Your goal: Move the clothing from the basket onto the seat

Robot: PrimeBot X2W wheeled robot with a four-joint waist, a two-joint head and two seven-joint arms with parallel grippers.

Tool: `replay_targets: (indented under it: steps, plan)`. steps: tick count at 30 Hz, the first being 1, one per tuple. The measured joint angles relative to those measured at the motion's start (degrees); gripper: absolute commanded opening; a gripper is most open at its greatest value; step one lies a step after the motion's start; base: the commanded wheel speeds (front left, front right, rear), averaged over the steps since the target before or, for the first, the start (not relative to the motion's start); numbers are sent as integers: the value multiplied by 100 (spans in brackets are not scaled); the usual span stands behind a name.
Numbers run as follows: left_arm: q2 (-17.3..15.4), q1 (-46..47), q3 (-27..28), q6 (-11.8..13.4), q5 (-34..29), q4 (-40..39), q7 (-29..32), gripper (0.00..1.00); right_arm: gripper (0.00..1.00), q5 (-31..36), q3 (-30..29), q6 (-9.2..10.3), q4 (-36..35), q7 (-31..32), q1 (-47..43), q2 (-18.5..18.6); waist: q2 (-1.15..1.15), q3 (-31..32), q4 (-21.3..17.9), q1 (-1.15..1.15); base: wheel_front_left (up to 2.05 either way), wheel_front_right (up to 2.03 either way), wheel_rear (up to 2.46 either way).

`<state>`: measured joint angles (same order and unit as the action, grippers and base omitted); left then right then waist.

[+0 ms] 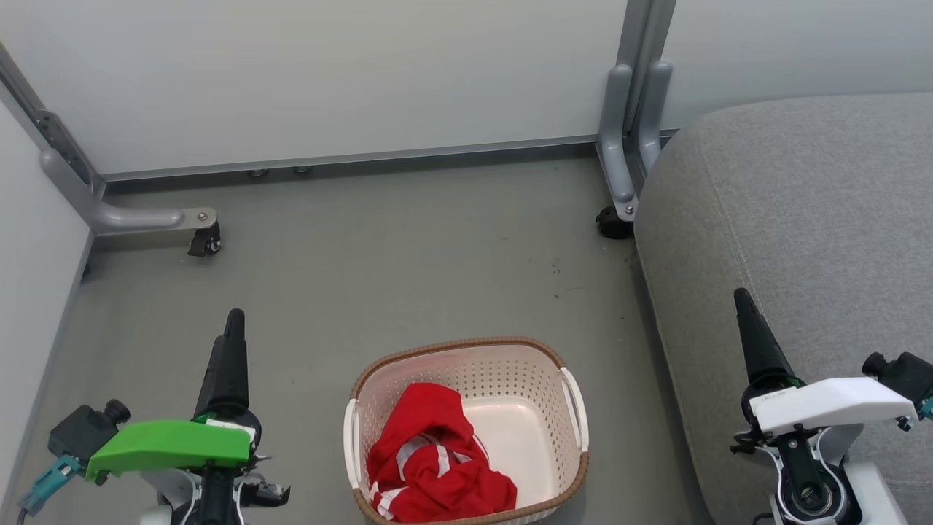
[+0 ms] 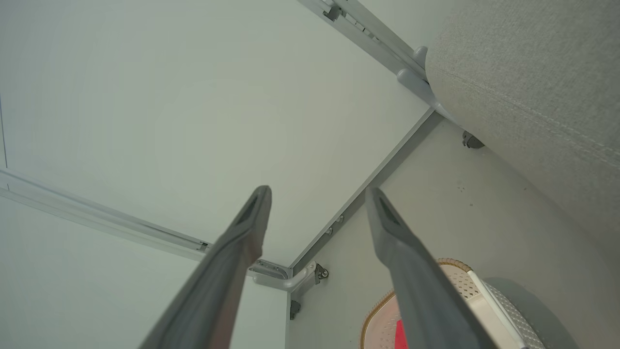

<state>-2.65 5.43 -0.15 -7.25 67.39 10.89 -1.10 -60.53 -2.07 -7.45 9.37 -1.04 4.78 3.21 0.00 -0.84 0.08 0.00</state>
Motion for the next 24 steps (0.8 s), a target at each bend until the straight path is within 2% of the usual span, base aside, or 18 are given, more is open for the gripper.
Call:
replay_targets:
  steps: [24]
  plan:
    - [-13, -2, -328, 0, -2381, 12, -477, 100, 100, 2342, 349, -1, -105, -471, -45, 79, 0, -12, 15, 0, 0, 0, 0]
